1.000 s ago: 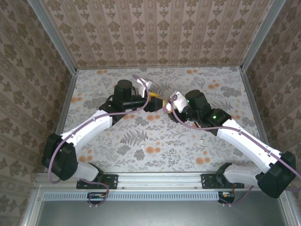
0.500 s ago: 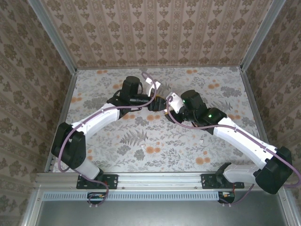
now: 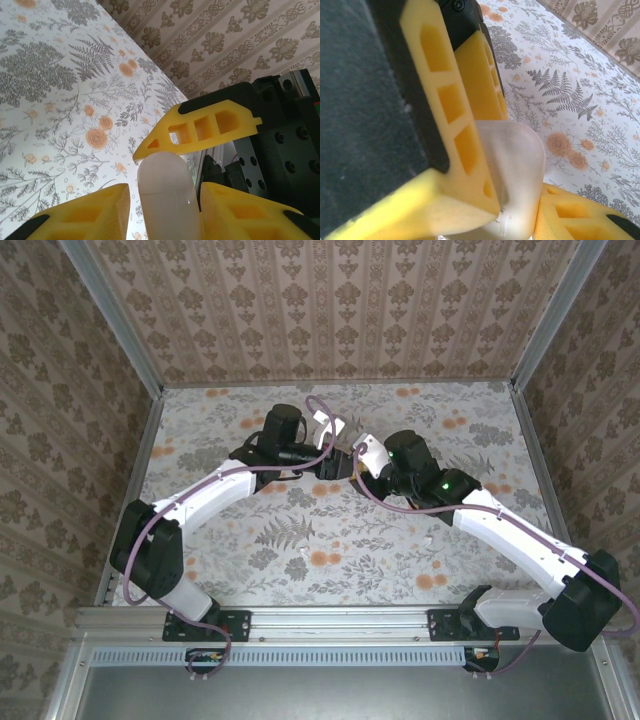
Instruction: Insert wireless bluetooth earbuds into charging case
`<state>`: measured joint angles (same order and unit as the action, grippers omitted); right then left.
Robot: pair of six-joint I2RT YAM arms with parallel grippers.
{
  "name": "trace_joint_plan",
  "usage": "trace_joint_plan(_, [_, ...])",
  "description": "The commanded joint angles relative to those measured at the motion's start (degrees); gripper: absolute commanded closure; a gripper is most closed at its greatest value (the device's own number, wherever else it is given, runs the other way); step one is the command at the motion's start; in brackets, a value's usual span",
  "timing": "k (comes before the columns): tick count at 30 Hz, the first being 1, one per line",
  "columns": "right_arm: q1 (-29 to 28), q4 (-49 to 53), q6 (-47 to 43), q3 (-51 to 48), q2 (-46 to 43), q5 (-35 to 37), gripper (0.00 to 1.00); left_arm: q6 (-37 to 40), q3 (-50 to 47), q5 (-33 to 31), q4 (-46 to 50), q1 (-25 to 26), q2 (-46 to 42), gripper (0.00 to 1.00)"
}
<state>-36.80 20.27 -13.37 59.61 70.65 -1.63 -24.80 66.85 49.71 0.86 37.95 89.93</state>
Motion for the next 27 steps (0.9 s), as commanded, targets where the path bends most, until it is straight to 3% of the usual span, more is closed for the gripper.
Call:
trace_joint_plan(1, [-0.4, -2.9, -0.1, -1.0, 0.0, 2.0, 0.57, 1.5, 1.2, 0.7, 2.9, 0.5, -1.3, 0.58])
trace_joint_plan(4, [-0.4, -2.8, -0.1, -0.8, 0.4, 1.6, 0.57, 2.0, 1.3, 0.6, 4.0, 0.5, -1.5, 0.6])
trace_joint_plan(9, [-0.4, -3.7, -0.4, -1.5, -0.5, 0.7, 0.56, 2.1, 1.4, 0.1, 3.7, 0.6, -1.3, 0.8])
trace_joint_plan(12, [-0.4, -3.4, 0.0, -1.3, -1.0, 0.9, 0.54, 2.2, 1.6, -0.1, 3.4, 0.5, -1.5, 0.84])
trace_joint_plan(14, [-0.3, -2.4, 0.8, -0.9, -1.4, 0.9, 0.49, 1.7, 1.3, -0.8, 2.3, 0.3, -2.1, 0.86])
trace_joint_plan(17, [-0.3, -1.1, 4.0, -0.9, -3.5, 0.8, 0.32, -0.2, -0.3, -2.5, -1.9, -0.5, -4.2, 0.87])
trace_joint_plan(24, [2.5, -8.6, 25.6, -7.8, -16.2, -1.5, 0.07, 2.1, -9.1, -9.7, -16.6, -2.3, -13.8, 0.89])
trace_joint_plan(27, [7.9, -14.4, 41.0, -9.5, -17.1, -10.0, 0.08, 6.6, -14.2, -12.5, -24.2, -2.0, -18.1, 0.89])
